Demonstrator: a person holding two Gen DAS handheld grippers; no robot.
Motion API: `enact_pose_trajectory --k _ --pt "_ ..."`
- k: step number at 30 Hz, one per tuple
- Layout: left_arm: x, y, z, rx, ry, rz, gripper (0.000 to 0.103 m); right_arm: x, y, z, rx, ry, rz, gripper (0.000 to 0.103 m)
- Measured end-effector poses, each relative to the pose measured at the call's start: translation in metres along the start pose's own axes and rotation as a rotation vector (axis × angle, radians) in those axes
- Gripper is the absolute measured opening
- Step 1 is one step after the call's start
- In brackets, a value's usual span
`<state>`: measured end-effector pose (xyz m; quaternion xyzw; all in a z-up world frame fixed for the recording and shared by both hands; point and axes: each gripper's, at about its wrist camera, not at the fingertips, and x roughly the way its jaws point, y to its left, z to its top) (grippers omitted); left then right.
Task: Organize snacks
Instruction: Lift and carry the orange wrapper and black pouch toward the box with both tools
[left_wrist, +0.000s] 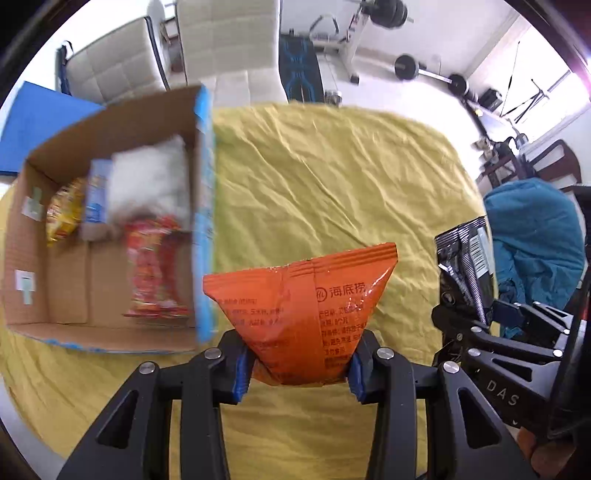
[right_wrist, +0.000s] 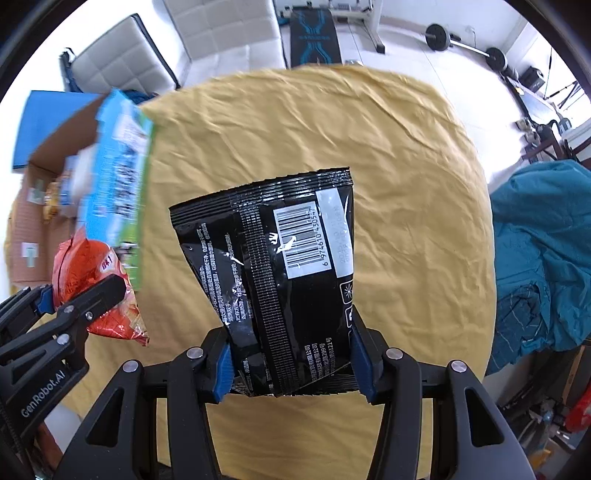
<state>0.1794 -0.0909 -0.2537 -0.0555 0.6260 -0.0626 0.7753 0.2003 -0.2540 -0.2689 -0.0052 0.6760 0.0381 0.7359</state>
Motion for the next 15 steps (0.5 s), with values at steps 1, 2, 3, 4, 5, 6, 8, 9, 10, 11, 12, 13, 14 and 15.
enact_pose_trajectory --k 1,2,3,4,5,6,8,9,10,11,12,13,14,15 --pt "-0.011 0.008 0.001 0.003 -0.017 0.0 0.038 -0.009 0.007 0.001 -0.004 -0.01 0.011 0.054" --pt "-0.019 0.014 0.001 0.006 -0.033 0.003 0.038 -0.018 0.017 0.002 -0.005 -0.022 0.023 0.054" --pt "-0.027 0.02 0.0 0.008 -0.047 0.005 0.038 -0.023 0.026 0.005 -0.007 -0.029 0.027 0.054" --pt "-0.036 0.028 0.001 0.009 -0.063 0.007 0.038 -0.032 0.037 0.003 -0.013 -0.041 0.036 0.054" --pt "-0.042 0.035 0.005 0.009 -0.074 0.01 0.038 -0.04 0.049 0.002 -0.018 -0.053 0.051 0.054" --pt "-0.05 0.043 0.005 0.01 -0.088 0.014 0.038 -0.045 0.062 0.001 -0.024 -0.06 0.062 0.054" --pt "-0.057 0.057 0.005 -0.001 -0.105 0.01 0.038 -0.056 0.086 0.002 -0.044 -0.073 0.085 0.054" --pt "-0.062 0.065 0.005 -0.005 -0.11 0.01 0.038 -0.06 0.099 0.002 -0.055 -0.08 0.095 0.054" --pt "-0.062 0.07 0.005 -0.009 -0.116 0.009 0.038 -0.063 0.11 0.002 -0.066 -0.084 0.105 0.054" --pt "-0.069 0.082 0.005 -0.017 -0.122 0.009 0.038 -0.067 0.123 0.003 -0.077 -0.088 0.118 0.054" --pt "-0.071 0.091 0.005 -0.024 -0.125 0.009 0.038 -0.069 0.135 0.004 -0.086 -0.091 0.131 0.054" --pt "-0.074 0.102 0.005 -0.036 -0.128 0.004 0.038 -0.072 0.152 0.005 -0.1 -0.096 0.145 0.054" --pt "-0.079 0.114 0.004 -0.048 -0.126 0.002 0.038 -0.07 0.16 0.006 -0.107 -0.096 0.155 0.054" --pt "-0.082 0.123 0.005 -0.054 -0.126 0.002 0.038 -0.07 0.176 0.009 -0.118 -0.093 0.164 0.054"
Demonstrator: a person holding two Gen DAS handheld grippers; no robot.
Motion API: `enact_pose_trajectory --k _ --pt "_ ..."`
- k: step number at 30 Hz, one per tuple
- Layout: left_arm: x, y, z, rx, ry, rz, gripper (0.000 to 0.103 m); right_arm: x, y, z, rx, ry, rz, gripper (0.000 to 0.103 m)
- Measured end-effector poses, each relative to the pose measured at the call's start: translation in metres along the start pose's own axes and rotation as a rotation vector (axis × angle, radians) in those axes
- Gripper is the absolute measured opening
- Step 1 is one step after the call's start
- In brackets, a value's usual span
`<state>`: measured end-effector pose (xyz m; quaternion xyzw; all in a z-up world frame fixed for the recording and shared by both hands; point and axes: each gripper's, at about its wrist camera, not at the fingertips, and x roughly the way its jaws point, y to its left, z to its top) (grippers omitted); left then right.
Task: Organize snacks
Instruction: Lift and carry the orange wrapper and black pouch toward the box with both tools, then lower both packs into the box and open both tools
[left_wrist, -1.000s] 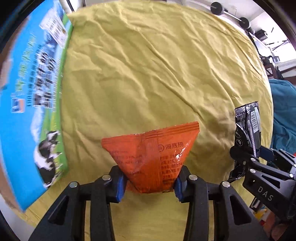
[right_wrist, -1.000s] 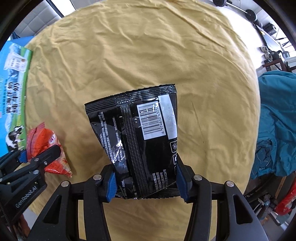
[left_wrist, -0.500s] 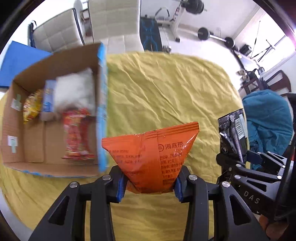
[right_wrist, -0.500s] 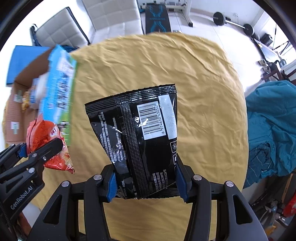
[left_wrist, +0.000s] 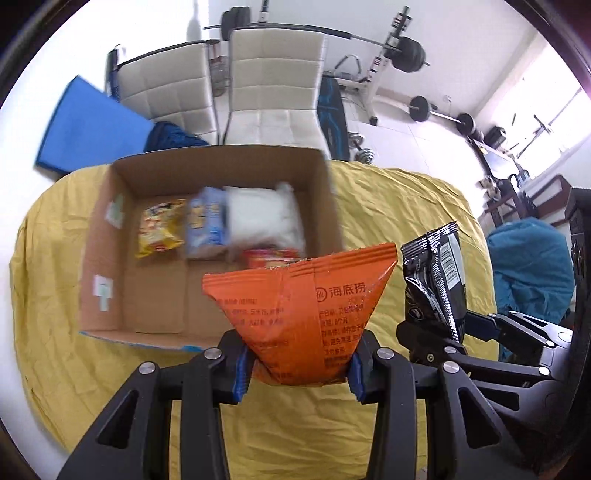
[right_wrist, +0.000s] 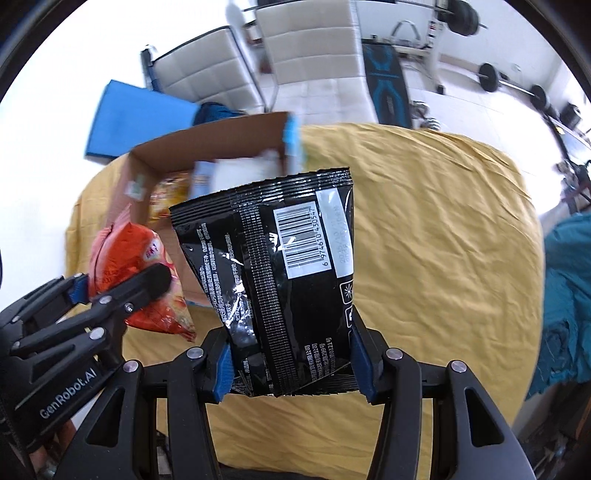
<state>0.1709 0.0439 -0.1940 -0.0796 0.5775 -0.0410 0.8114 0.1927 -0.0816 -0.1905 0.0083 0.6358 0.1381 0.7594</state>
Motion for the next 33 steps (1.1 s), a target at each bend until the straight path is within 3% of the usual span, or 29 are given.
enact_pose_trajectory --k 8,17,25,33 --pt "0.009 0.093 0.015 -0.071 0.033 0.034 0.038 0.048 0.078 0.034 -0.05 0.05 0.058 0.054" --pt "0.08 0.172 0.043 -0.146 0.192 -0.006 0.038 0.143 0.119 0.066 0.013 0.181 0.109 0.054" --pt "0.143 0.196 0.036 -0.163 0.355 -0.044 0.038 0.209 0.123 0.065 0.077 0.288 0.105 0.054" --pt "0.166 0.2 0.026 -0.174 0.413 -0.041 0.038 0.241 0.129 0.061 0.101 0.329 0.085 0.056"
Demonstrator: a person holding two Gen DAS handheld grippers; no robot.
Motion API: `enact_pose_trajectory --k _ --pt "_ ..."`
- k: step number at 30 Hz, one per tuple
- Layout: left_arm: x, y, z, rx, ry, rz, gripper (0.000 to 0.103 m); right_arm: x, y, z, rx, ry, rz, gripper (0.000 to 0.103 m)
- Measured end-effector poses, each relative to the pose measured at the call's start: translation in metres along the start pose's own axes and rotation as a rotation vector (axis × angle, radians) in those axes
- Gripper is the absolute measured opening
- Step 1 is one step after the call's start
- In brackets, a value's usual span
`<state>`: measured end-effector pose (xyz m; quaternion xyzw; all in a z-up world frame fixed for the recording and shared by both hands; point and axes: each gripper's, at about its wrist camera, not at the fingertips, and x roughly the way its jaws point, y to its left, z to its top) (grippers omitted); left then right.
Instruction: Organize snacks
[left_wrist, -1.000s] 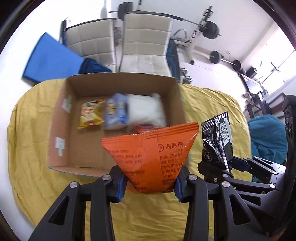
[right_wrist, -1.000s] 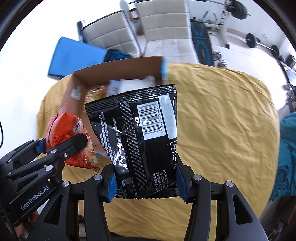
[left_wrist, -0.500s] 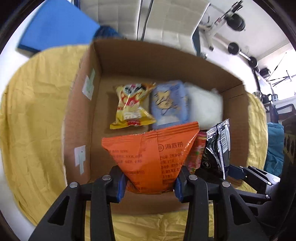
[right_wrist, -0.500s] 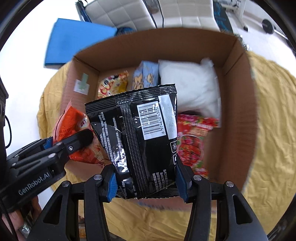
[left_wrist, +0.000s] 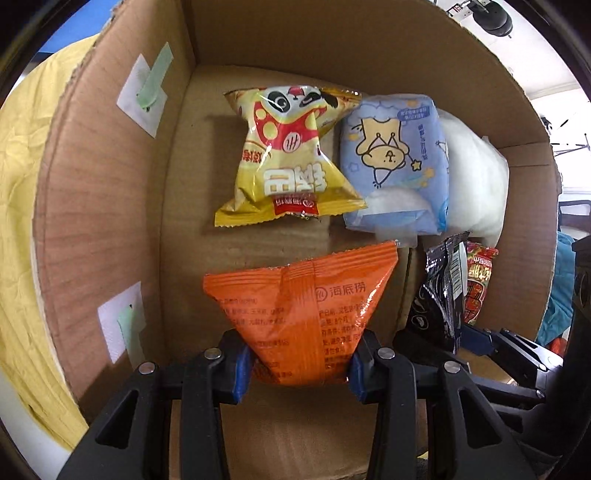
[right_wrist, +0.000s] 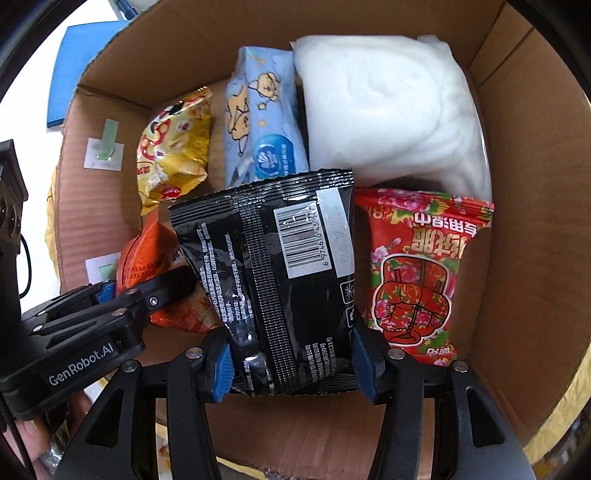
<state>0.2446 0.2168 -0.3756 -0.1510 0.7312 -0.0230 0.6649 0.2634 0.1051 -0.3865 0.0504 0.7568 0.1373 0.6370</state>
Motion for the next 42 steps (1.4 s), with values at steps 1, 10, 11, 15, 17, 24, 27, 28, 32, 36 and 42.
enact_pose_trajectory --k 1,10,11,15,17,24,27,28,32,36,42 --pt "0.001 0.001 -0.001 0.002 0.004 0.004 0.038 0.002 0.0 0.001 0.007 0.002 0.0 0.056" --pt "-0.012 -0.001 0.0 0.0 -0.017 0.034 0.041 -0.011 -0.006 0.01 -0.014 -0.03 -0.046 0.073" --pt "-0.014 -0.003 0.001 0.003 -0.022 0.038 0.041 -0.014 -0.005 0.011 -0.018 -0.039 -0.06 0.075" --pt "-0.029 -0.01 -0.004 0.002 -0.07 0.059 0.052 -0.031 -0.005 0.009 -0.024 -0.083 -0.103 0.082" --pt "-0.037 -0.013 -0.008 0.006 -0.099 0.072 0.052 -0.04 -0.008 0.005 -0.028 -0.101 -0.121 0.087" --pt "-0.073 -0.037 -0.036 0.037 -0.216 0.122 0.076 -0.063 -0.024 -0.021 -0.023 -0.153 -0.157 0.102" --pt "-0.087 -0.043 -0.049 0.052 -0.267 0.141 0.095 -0.077 -0.023 -0.038 -0.025 -0.192 -0.169 0.102" --pt "-0.093 -0.044 -0.054 0.053 -0.285 0.147 0.096 -0.081 -0.024 -0.044 -0.027 -0.202 -0.172 0.102" --pt "-0.11 -0.04 -0.065 0.047 -0.335 0.136 0.097 -0.106 -0.025 -0.062 -0.027 -0.249 -0.179 0.102" --pt "-0.128 -0.047 -0.079 0.054 -0.382 0.126 0.098 -0.138 -0.026 -0.08 -0.042 -0.293 -0.185 0.102" --pt "-0.175 -0.064 -0.112 0.07 -0.465 0.093 0.098 -0.186 -0.022 -0.112 -0.052 -0.352 -0.148 0.102"
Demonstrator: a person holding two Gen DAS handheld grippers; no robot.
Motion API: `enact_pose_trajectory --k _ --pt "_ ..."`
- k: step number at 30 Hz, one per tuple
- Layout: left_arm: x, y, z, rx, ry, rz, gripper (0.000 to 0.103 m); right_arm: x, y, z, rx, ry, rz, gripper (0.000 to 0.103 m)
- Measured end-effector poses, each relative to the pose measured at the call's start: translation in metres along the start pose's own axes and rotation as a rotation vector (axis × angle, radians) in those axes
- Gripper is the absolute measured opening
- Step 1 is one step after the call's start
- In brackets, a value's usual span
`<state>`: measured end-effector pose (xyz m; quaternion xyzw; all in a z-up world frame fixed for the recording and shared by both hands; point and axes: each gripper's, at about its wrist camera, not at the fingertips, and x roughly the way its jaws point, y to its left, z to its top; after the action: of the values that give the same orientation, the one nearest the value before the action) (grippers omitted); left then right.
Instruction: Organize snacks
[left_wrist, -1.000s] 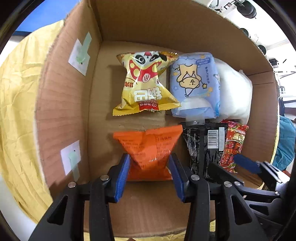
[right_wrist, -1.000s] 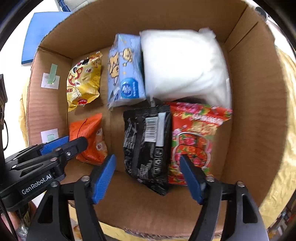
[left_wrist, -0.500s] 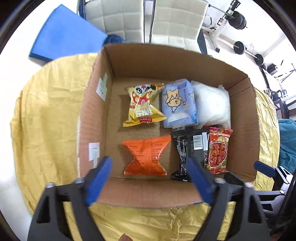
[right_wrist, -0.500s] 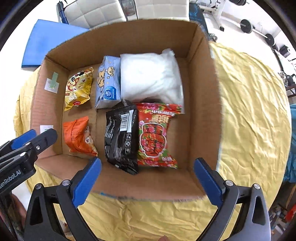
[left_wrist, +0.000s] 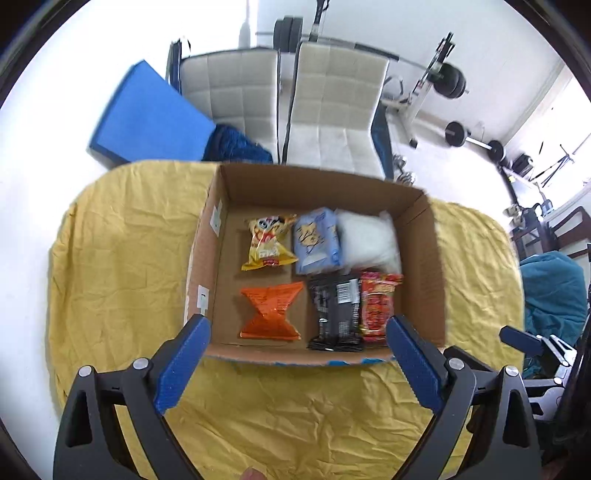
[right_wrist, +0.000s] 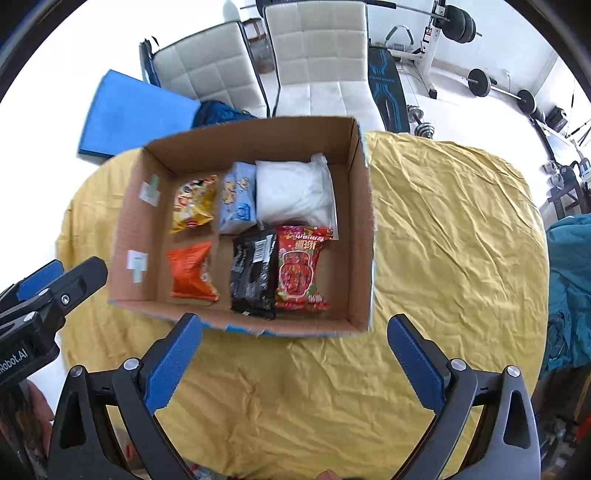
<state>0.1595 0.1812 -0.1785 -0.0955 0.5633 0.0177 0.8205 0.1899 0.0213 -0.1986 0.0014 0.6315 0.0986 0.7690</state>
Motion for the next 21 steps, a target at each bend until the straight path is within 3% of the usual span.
enact_pose_trajectory --k 8,21 --pt "-0.077 -0.02 -0.029 -0.004 -0.099 0.01 0.098 -0.086 -0.004 -0.043 -0.023 -0.116 0.006 0.102" --pt "-0.163 -0.043 -0.07 0.008 -0.172 0.013 0.098 -0.203 -0.01 -0.097 -0.082 -0.246 0.013 0.102"
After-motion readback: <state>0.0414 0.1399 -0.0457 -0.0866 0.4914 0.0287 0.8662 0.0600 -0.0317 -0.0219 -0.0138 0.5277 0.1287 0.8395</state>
